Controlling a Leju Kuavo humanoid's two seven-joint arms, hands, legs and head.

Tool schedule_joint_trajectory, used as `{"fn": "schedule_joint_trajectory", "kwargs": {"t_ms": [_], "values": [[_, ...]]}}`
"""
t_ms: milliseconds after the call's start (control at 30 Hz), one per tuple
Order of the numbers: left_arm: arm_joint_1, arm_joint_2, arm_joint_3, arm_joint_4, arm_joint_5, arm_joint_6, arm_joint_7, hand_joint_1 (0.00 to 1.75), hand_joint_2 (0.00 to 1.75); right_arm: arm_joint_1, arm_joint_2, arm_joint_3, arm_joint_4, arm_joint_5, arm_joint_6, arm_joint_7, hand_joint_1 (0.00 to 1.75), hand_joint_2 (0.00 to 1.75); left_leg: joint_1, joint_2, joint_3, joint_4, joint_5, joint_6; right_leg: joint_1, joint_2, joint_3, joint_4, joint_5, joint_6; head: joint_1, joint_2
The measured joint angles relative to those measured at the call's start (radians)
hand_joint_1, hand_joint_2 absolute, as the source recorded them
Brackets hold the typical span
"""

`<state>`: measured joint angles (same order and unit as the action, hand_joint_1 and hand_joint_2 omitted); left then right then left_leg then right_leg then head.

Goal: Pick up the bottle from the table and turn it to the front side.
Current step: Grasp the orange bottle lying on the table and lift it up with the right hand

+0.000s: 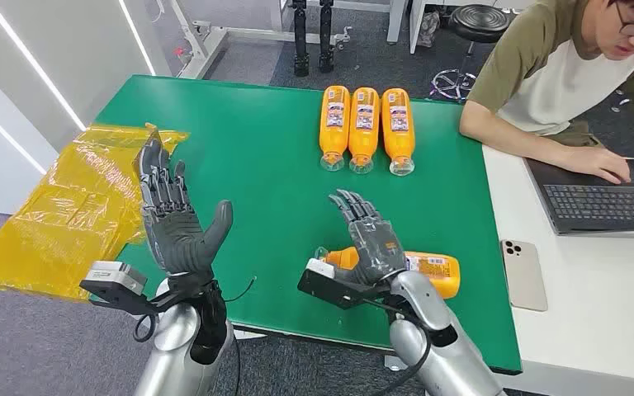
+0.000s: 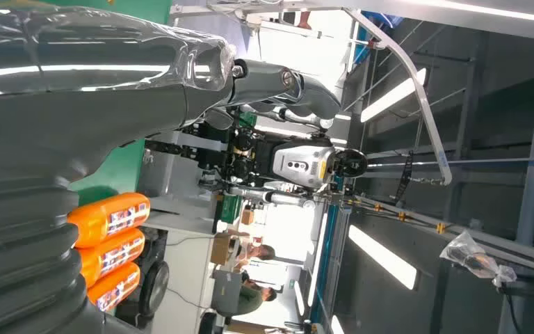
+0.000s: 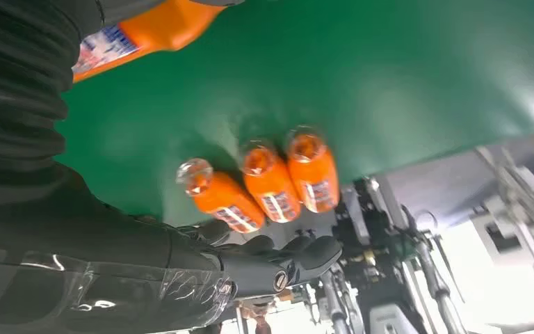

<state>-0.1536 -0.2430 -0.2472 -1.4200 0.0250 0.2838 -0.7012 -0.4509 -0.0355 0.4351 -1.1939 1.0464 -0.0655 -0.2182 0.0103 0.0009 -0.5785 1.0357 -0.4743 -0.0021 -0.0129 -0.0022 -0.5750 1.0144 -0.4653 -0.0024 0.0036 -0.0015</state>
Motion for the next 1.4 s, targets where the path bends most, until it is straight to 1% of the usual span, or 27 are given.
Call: {"fn": "schedule_joint_trajectory", "kwargs": {"t_ms": [67, 300, 433, 533, 733, 833, 933, 1033, 1133, 1200, 1300, 1400], "values": [[0.001, 0.000, -0.004, -0.001, 0.002, 0.000, 0.000, 0.00, 1.75, -0.021, -0.014, 0.001, 0.028, 0.000, 0.020, 0.002, 0.00, 1.75, 0.000, 0.000, 0.000, 0.000, 0.000, 0.000, 0.000, 0.000, 0.000, 0.000, 0.000, 0.000, 0.000, 0.000], [-0.002, 0.000, -0.031, -0.002, 0.014, -0.002, 0.000, 0.00, 1.75, -0.125, -0.092, 0.025, 0.155, -0.001, 0.167, 0.017, 0.00, 1.75, 0.000, 0.000, 0.000, 0.001, 0.000, 0.000, 0.000, 0.000, 0.000, 0.000, 0.000, 0.000, 0.000, 0.000], [-0.004, 0.000, -0.040, -0.002, 0.024, -0.003, 0.000, 0.00, 1.75, -0.213, -0.118, 0.059, 0.226, -0.006, 0.269, 0.002, 0.00, 1.75, 0.000, 0.002, 0.000, 0.001, 0.000, 0.000, 0.000, 0.002, -0.001, 0.000, 0.001, 0.000, 0.000, 0.000], [-0.005, 0.001, -0.043, -0.002, 0.030, -0.005, 0.000, 0.00, 1.75, -0.281, -0.127, 0.092, 0.289, -0.011, 0.328, -0.009, 0.00, 1.75, 0.000, 0.001, 0.000, 0.001, 0.001, 0.000, 0.000, 0.001, -0.001, 0.000, 0.001, 0.000, 0.000, 0.000], [-0.005, 0.001, -0.043, -0.001, 0.043, -0.006, 0.000, 0.00, 1.75, -0.383, -0.145, 0.170, 0.410, -0.044, 0.399, -0.023, 0.00, 1.75, 0.000, 0.001, 0.000, 0.001, 0.001, 0.001, 0.000, 0.001, -0.001, 0.000, 0.002, 0.000, 0.000, 0.000], [-0.005, 0.001, -0.043, -0.001, 0.044, -0.007, 0.000, 0.00, 1.75, -0.413, -0.161, 0.207, 0.448, -0.059, 0.420, -0.021, 0.00, 1.75, 0.000, 0.001, -0.001, 0.001, 0.001, 0.001, 0.000, 0.001, -0.001, 0.000, 0.002, 0.000, 0.000, 0.000], [-0.005, 0.001, -0.043, -0.001, 0.045, -0.010, 0.000, 0.00, 1.75, -0.427, -0.174, 0.237, 0.469, -0.073, 0.421, -0.012, 0.00, 1.75, 0.000, 0.001, -0.001, 0.001, 0.001, 0.001, 0.000, 0.001, -0.001, 0.000, 0.002, 0.000, 0.000, 0.000], [-0.005, 0.001, -0.042, -0.002, 0.043, -0.016, 0.000, 0.00, 1.75, -0.430, -0.181, 0.255, 0.480, -0.076, 0.397, 0.006, 0.00, 1.75, 0.000, 0.001, -0.001, 0.001, 0.001, 0.001, 0.000, 0.001, -0.001, 0.000, 0.002, 0.000, 0.000, 0.000], [-0.005, 0.001, -0.042, -0.002, 0.039, -0.019, 0.000, 0.00, 1.75, -0.425, -0.186, 0.266, 0.484, -0.073, 0.317, 0.039, 0.00, 1.75, 0.000, 0.001, -0.001, 0.001, 0.001, 0.001, 0.000, 0.001, -0.001, 0.000, 0.002, 0.000, 0.000, 0.000], [-0.004, 0.001, -0.042, -0.002, 0.035, -0.020, 0.000, 0.00, 1.75, -0.410, -0.188, 0.270, 0.477, -0.057, 0.219, 0.075, 0.00, 1.75, 0.000, 0.000, -0.001, 0.001, 0.001, 0.001, 0.000, 0.001, -0.001, 0.000, 0.001, 0.000, 0.000, 0.000], [0.003, 0.001, -0.042, -0.006, 0.026, -0.019, 0.000, 0.00, 1.75, -0.364, -0.188, 0.274, 0.449, -0.028, 0.032, 0.140, 0.00, 1.75, 0.000, 0.000, -0.001, 0.001, 0.001, 0.001, 0.001, 0.000, -0.001, 0.000, 0.001, 0.000, 0.000, 0.000], [0.008, 0.001, -0.042, -0.011, 0.019, -0.019, 0.000, 0.00, 1.75, -0.309, -0.184, 0.275, 0.397, -0.018, -0.107, 0.165, 0.00, 1.75, 0.000, 0.000, -0.002, 0.001, 0.001, 0.001, 0.001, 0.001, -0.001, 0.000, 0.001, 0.000, 0.000, 0.000]]}}
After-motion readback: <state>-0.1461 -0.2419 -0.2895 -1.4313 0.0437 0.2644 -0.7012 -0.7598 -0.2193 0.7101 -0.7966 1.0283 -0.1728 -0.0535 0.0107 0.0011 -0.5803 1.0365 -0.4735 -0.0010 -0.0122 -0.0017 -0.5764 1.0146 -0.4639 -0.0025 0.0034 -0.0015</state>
